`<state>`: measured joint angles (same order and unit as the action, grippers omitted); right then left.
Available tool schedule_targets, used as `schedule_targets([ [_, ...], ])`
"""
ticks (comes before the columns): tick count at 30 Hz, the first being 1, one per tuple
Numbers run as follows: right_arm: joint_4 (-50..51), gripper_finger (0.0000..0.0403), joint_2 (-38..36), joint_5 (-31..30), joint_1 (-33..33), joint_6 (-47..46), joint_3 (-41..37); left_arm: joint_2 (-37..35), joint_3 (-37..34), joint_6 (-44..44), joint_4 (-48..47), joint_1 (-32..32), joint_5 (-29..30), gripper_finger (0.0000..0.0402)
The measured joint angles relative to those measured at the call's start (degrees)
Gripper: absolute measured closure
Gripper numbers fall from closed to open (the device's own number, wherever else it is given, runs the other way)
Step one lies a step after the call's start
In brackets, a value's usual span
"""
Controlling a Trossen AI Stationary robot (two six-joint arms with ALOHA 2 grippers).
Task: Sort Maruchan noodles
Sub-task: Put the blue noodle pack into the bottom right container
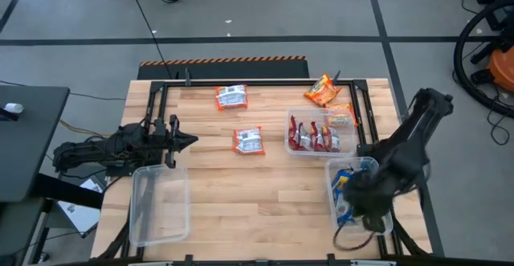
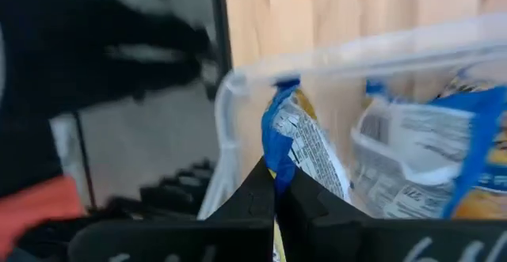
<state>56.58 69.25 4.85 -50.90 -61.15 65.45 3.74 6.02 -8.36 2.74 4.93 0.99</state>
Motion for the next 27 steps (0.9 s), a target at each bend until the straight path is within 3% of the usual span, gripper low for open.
schedule_targets([
  [7, -0.11, 0.0398, -11.25, -22.13, -10.93, -8.68, -4.44, -0.01, 0.0, 0.0, 0.0, -0.01, 0.0, 0.0388],
  [10, -3.23, 0.0398, -14.17, -26.97, -15.73, -12.08, -8.43, -0.01, 0.0, 0.0, 0.0, -0.01, 0.0, 0.0388],
  [14, -14.66, 0.0398, -15.54, -32.91, -20.03, -15.49, -15.63, -0.01, 0.0, 0.0, 0.0, 0.0, 0.0, 0.0388],
  [19, -30.26, 0.0398, -14.09, -31.53, -20.93, -15.84, -20.38, 0.0, 0.0, 0.0, 0.0, -0.01, 0.0, 0.0388],
  [27, -19.6, 0.0386, -10.01, -25.32, -20.98, -24.02, -21.77, -0.01, 0.0, 0.0, 0.0, 0.0, 0.0, 0.0388],
])
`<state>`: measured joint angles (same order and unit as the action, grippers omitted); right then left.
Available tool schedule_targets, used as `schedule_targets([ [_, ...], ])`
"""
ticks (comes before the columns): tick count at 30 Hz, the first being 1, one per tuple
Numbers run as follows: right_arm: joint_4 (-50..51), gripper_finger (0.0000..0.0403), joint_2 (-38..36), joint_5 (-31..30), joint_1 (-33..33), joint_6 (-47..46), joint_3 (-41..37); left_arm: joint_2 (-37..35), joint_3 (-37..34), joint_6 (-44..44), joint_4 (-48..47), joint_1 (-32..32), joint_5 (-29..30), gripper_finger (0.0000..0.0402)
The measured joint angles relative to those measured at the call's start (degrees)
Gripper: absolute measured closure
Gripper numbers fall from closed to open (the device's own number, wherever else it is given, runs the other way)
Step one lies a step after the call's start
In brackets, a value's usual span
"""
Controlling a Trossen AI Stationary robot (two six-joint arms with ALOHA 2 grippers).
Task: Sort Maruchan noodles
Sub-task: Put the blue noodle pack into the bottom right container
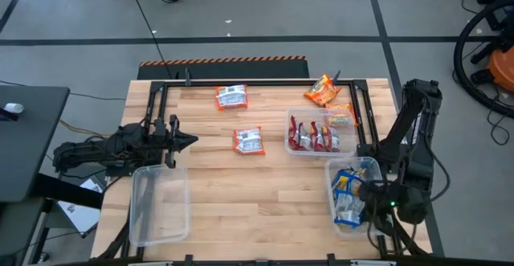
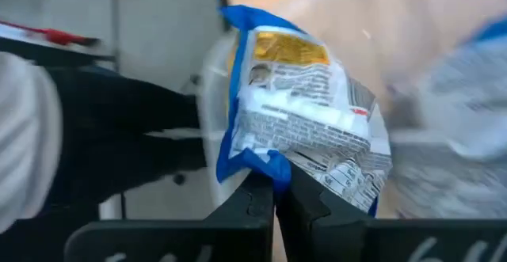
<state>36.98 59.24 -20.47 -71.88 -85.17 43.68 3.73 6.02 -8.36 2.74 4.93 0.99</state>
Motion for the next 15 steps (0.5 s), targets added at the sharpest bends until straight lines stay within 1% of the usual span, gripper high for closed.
schedule_targets([
  [2, 3.44, 0.0375, -0.04, 2.2, 0.0, -1.32, 0.18, 0.02, 0.0, 0.0, 0.0, -0.02, 0.0, 0.0388],
  [6, 10.02, 0.0345, -1.07, 8.81, 0.14, -0.97, 2.75, 0.0, 0.0, 0.0, 0.0, 0.0, 0.0, 0.0388],
  [9, 15.93, 0.0317, -1.28, 11.32, 0.8, 0.93, 5.59, 0.02, 0.0, 0.0, 0.0, -0.02, 0.0, 0.0388],
  [12, 20.51, 0.029, -1.39, 11.16, 2.06, 4.86, 9.12, 0.02, 0.0, 0.0, 0.0, 0.0, 0.0, 0.0388],
  [15, 23.53, 0.0271, -1.39, 7.21, 4.11, 9.14, 12.65, 0.01, 0.0, 0.0, 0.0, 0.0, 0.0, 0.0388],
])
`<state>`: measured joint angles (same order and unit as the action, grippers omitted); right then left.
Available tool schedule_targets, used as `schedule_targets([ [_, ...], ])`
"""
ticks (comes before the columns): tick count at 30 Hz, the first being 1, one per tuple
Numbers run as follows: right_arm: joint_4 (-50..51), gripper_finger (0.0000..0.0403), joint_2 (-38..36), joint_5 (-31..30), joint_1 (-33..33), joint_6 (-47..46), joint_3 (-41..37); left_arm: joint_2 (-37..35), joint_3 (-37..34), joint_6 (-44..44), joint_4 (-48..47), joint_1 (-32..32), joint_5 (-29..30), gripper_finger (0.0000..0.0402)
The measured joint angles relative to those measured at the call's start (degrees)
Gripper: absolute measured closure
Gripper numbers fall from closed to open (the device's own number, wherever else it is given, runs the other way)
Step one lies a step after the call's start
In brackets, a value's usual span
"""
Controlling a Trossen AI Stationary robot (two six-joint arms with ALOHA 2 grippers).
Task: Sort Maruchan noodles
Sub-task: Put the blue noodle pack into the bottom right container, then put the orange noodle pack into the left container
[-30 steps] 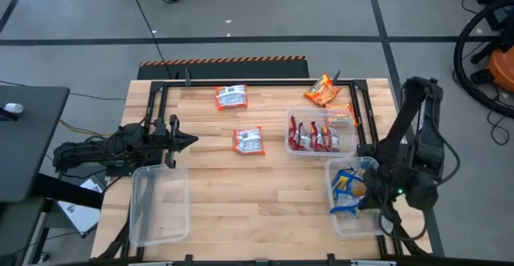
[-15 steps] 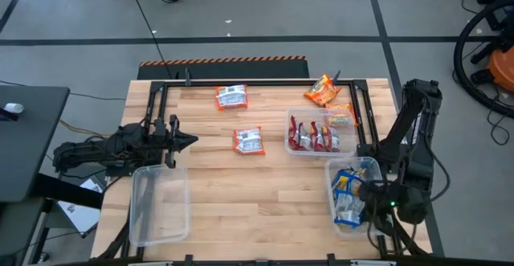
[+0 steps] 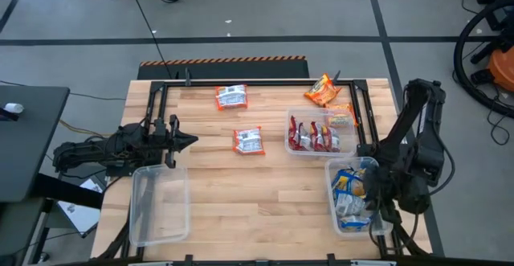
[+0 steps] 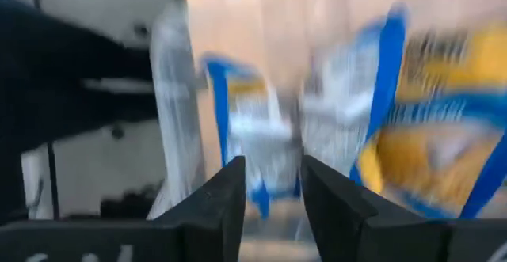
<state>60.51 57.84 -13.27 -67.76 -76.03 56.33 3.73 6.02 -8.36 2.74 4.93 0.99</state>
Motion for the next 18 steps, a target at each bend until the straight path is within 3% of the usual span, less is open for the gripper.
schedule_targets([
  [6, -0.28, 0.0268, 0.0, -7.89, 6.79, 5.58, 3.71, -0.01, 0.0, 0.0, 0.0, 0.0, 0.0, 0.0388],
  [18, -5.29, 0.027, 2.92, -8.14, 24.71, 24.11, 3.7, 0.01, 0.0, 0.0, 0.0, -0.02, 0.0, 0.0388],
])
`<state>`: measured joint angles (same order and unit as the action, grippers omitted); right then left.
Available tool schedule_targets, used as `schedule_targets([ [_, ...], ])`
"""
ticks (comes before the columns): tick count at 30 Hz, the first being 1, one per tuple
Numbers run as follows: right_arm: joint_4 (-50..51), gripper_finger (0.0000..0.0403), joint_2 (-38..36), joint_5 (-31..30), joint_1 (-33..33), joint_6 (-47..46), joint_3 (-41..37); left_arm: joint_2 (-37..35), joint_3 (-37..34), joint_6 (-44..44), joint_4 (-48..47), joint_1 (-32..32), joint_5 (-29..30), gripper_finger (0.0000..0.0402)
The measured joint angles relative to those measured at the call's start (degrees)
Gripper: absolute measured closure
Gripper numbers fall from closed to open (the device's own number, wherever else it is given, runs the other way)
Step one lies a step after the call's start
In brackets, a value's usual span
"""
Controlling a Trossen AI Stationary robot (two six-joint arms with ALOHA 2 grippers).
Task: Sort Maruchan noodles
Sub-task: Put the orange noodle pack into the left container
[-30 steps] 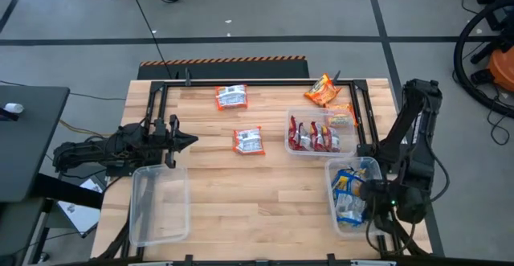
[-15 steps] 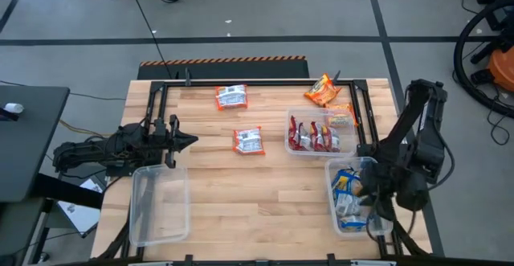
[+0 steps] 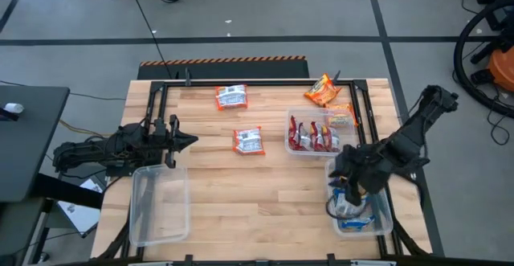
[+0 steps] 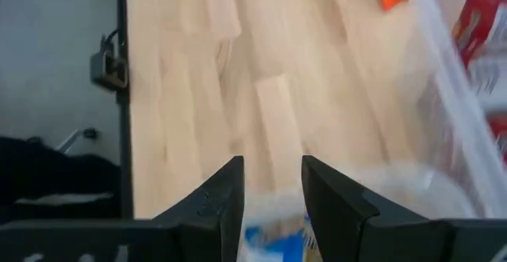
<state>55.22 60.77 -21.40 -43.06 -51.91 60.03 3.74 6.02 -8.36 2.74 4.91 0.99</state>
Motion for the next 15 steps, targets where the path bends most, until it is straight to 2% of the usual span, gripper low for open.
schedule_targets([
  [3, -4.38, 0.027, 0.87, 0.61, 4.28, 6.03, 0.0, -0.01, 0.0, 0.0, 0.0, 0.02, 0.0, 0.0388],
  [9, -12.4, 0.027, 3.55, 6.25, 12.49, 18.27, 0.0, -0.01, 0.0, 0.0, -0.01, 0.01, 0.0, 0.0388],
  [15, -17.57, 0.0268, 7.7, 7.8, 18.3, 25.37, 0.0, -0.02, 0.02, 0.0, 0.0, 0.02, 0.0, 0.0388],
])
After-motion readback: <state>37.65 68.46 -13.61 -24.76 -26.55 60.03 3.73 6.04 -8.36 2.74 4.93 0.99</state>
